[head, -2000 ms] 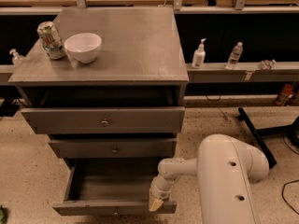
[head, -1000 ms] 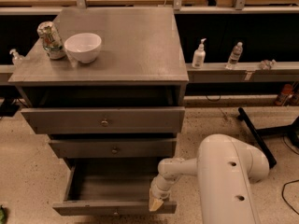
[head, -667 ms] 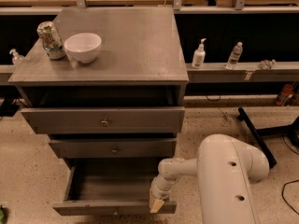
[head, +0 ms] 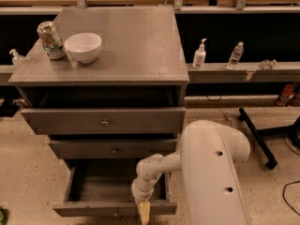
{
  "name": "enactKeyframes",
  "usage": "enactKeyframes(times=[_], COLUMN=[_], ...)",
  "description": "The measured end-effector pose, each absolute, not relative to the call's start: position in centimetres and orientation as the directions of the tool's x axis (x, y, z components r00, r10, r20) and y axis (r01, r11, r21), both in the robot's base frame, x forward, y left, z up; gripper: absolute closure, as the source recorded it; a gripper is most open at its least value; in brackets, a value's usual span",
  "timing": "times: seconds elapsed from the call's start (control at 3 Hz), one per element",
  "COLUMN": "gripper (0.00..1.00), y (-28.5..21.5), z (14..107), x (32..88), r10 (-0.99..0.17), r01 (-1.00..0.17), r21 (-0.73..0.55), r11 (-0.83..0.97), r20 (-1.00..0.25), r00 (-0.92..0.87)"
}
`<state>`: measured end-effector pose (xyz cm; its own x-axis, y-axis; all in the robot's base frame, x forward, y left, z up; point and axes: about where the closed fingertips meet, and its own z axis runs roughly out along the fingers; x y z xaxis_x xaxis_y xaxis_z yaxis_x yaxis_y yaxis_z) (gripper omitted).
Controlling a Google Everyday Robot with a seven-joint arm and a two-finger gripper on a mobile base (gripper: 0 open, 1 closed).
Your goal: Close bottom drawer
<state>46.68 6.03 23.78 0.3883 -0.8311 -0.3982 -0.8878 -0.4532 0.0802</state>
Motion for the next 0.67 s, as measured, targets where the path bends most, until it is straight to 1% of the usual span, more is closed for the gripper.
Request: enactKeyframes(times=[0.33, 0.67], gripper=[0.00, 0.00], y=[9.1, 11.4], z=[26.4, 27.9], x=[45.4, 44.2], r10=[-0.800, -0.771], r01=[-0.854, -0.822], r21=[0.044, 0.035], r11=[-0.518, -0.568], r20=[-0.380, -0.372], r00=[0.465, 0.517])
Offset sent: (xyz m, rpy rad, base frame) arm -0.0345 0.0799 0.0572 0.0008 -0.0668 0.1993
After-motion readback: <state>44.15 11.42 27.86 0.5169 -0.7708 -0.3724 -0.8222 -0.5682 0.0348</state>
